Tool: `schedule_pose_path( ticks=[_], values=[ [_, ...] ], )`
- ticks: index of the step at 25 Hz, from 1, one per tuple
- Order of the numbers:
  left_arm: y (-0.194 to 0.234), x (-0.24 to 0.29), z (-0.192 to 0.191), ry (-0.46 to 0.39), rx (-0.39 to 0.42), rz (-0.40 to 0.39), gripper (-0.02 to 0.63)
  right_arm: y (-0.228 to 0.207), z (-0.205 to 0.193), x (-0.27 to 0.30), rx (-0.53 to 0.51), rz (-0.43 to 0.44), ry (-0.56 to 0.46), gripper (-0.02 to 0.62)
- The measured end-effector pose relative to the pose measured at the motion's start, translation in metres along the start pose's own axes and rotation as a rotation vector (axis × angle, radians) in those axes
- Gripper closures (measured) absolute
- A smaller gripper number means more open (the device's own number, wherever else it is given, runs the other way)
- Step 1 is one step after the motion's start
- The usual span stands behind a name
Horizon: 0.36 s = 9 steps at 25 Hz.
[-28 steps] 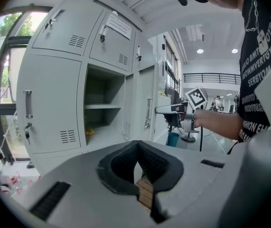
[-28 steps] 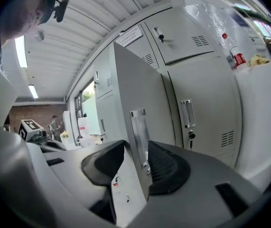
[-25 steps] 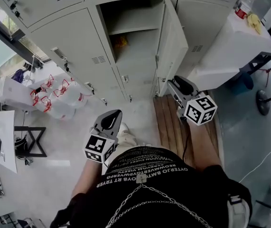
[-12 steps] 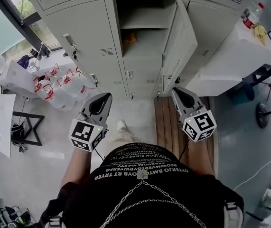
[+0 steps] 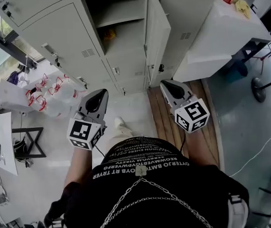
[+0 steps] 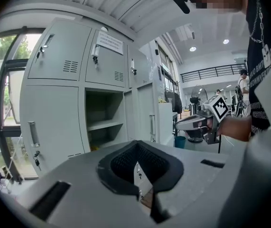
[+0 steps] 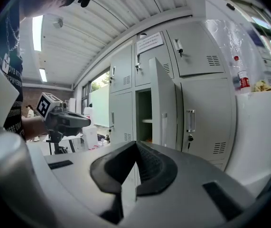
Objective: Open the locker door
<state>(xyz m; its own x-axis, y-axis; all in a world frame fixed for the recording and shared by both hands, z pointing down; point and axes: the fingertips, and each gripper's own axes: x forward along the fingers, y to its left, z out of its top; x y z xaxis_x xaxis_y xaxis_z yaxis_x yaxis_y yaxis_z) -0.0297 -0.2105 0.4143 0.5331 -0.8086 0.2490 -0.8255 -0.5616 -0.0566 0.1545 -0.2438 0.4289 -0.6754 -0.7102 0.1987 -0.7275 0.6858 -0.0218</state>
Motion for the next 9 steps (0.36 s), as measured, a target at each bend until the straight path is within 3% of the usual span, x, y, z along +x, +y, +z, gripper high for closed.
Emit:
schedule_pose_path(
  ticks=[9],
  values=[
    [-0.009,0.017,0.004,-0.004,0.022,-0.026,0.606,-0.007,0.002,0.001,-0.013,0.006,-0.006,0.598]
  ],
)
